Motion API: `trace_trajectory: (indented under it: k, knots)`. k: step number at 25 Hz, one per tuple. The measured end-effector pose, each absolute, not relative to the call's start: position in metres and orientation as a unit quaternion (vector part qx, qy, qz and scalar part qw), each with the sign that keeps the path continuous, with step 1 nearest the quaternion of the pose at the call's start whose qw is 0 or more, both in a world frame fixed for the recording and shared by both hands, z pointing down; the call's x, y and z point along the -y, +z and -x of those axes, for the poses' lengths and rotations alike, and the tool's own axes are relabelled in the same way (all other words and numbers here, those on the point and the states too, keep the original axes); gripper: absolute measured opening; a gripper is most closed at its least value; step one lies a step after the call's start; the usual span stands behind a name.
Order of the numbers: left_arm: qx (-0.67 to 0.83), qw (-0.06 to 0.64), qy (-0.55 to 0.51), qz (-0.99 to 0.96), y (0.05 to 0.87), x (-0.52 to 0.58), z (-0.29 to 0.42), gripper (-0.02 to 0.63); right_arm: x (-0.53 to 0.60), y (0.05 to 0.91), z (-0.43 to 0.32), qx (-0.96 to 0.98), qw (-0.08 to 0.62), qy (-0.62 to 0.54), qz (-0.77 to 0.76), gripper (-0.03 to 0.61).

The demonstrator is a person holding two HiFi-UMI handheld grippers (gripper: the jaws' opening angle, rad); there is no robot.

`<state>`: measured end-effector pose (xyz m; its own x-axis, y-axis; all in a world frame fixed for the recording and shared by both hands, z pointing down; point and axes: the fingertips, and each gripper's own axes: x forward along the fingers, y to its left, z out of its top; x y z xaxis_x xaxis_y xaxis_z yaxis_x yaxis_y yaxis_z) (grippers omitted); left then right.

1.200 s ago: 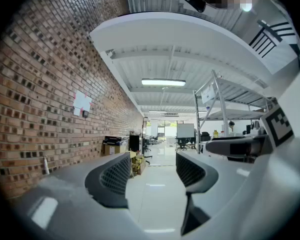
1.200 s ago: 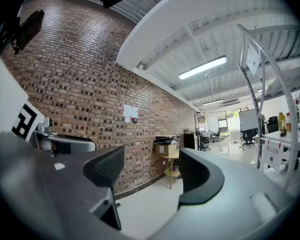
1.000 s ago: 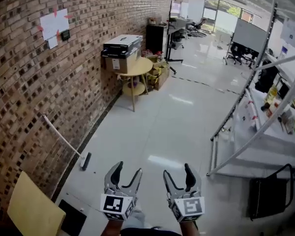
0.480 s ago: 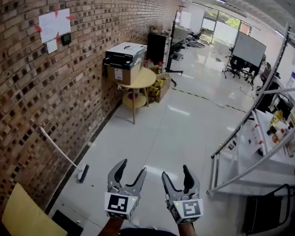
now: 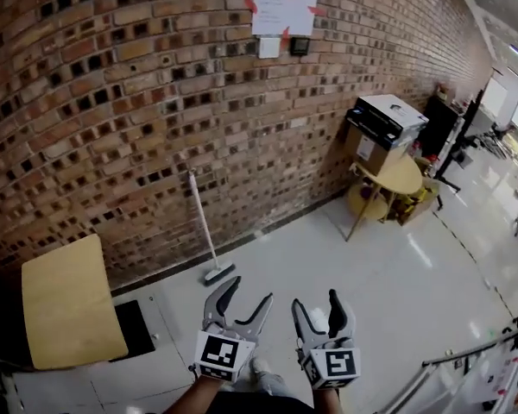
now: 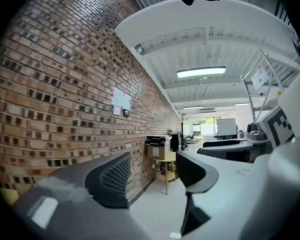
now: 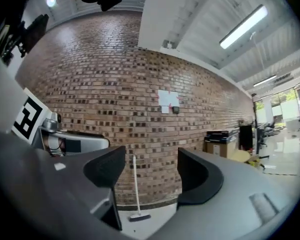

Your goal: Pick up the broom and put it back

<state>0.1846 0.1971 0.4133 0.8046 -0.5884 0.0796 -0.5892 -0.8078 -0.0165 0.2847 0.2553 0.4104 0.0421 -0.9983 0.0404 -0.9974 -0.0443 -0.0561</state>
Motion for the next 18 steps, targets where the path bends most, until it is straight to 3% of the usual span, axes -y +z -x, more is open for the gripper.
trace_trajectory:
  k: [10, 18]
  knots:
    - [0.545, -0.015, 0.052, -0.837, 0.401, -0.125, -0.082, 0.284, -0.115, 0.409, -0.207, -0.851, 0.014, -0.033, 0.525, 0.334]
    - [0.620, 0.003, 0.054, -0.783, 0.413, -0.080, -0.002, 0.284, -0.055, 0.410, -0.115, -0.897, 0.004, -0.019, 0.441, 0.334]
